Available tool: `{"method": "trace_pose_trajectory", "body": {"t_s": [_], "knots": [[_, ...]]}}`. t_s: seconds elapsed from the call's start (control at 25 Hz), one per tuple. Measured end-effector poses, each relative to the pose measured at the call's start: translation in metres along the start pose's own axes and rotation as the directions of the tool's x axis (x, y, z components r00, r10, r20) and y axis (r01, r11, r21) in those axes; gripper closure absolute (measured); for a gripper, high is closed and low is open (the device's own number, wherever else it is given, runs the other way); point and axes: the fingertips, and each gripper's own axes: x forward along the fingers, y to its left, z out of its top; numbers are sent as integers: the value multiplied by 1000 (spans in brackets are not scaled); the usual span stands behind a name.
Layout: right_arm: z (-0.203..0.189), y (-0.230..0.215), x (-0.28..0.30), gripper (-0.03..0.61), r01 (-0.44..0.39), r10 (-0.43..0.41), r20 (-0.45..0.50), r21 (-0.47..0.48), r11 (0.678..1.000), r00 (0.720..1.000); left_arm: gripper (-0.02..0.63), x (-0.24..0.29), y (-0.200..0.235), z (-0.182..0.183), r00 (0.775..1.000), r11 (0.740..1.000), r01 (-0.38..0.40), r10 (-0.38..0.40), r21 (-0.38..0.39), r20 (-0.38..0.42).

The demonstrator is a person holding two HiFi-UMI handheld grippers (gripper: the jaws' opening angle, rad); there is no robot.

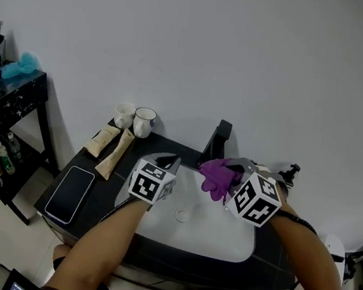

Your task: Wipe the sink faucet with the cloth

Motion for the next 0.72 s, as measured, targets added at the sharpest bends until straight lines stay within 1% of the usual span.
{"method": "trace_pose_trajectory", "body": {"t_s": [0.08, 0.2, 0.32, 0.4, 0.48, 0.6, 0.72], "knots": [[-3, 14, -1, 525, -13, 13, 9, 12, 1000, 1000, 597, -1, 1, 0, 1000, 1000, -4, 4, 0, 0], [-15, 32, 6, 525, -24, 24, -8, 3, 1000, 1000, 597, -1, 1, 0, 1000, 1000, -6, 6, -2, -7], [-25, 36, 16, 525, -17, 17, -20, 28, 999, 1000, 597, -1, 0, -1, 1000, 1000, -6, 6, -4, -10], [-31, 31, 25, 524, 0, 1, -21, 70, 998, 1000, 597, -2, 1, -1, 1000, 1000, -6, 6, -7, -8], [-37, 22, 37, 523, 23, -22, -11, 135, 991, 1000, 597, -2, 1, -1, 1000, 1000, -5, 5, -9, -6], [-45, 5, 56, 522, 69, -70, -4, 235, 970, 998, 597, -1, -1, 0, 1000, 1000, 2, -2, -5, 0], [-53, -11, 71, 522, 123, -124, -14, 282, 951, 992, 597, 0, -1, 2, 1000, 1000, 7, -7, -11, 11]]}}
